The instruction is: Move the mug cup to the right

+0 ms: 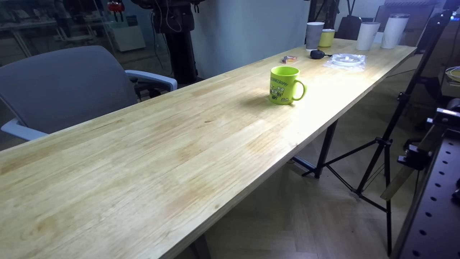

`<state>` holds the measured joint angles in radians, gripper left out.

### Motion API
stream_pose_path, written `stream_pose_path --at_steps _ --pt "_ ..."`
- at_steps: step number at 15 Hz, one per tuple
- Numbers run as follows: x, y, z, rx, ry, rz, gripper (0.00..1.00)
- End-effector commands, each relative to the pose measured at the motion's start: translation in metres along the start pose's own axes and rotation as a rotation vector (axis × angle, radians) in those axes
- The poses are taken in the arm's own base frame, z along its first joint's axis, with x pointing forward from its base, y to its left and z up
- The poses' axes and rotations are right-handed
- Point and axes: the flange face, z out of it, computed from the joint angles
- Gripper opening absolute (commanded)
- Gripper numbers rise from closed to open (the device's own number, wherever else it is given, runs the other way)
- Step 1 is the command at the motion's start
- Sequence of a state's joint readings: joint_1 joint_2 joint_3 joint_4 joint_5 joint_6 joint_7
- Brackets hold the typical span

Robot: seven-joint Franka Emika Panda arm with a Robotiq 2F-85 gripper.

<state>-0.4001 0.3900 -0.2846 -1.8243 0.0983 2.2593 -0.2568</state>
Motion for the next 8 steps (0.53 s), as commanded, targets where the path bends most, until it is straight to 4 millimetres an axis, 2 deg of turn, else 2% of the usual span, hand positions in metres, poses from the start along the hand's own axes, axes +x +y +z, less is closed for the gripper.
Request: stream_pose_path --at_steps 1,4,8 --pt "0.001 0.0 0.0 0.0 -0.001 0.0 1.0" --pt "0.002 -0.002 0.002 -0.003 -0.002 0.001 1.0" --pt "0.005 -0.012 0.019 -0.017 -0.017 -0.003 1.0"
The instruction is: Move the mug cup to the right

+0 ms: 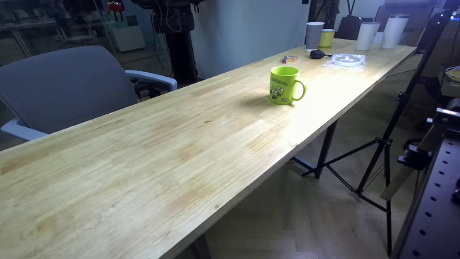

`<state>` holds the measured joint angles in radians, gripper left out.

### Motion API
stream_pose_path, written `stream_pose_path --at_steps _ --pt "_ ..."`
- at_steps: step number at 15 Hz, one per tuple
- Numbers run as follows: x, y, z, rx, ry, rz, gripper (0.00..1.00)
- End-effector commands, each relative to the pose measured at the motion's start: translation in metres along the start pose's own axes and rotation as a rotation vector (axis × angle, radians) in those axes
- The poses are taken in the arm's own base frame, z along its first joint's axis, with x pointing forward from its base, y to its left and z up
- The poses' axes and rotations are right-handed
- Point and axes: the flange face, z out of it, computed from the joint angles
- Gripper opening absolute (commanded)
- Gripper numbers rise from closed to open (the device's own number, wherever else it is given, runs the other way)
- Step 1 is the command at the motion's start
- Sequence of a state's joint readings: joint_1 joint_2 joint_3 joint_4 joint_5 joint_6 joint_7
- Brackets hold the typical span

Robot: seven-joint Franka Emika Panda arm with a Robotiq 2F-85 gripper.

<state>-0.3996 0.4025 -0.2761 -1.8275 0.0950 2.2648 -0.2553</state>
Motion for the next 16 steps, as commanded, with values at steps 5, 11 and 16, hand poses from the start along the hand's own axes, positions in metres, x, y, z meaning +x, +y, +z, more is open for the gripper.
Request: stream_pose_path --at_steps 5,11,16 --pt "0.007 -0.014 0.036 -0.034 -0.044 -0.011 1.0" --pt "0.006 -0.023 0.06 -0.051 -0.08 -0.049 1.0" --pt "0.004 -0.031 0.073 -0.064 -0.095 -0.077 1.0"
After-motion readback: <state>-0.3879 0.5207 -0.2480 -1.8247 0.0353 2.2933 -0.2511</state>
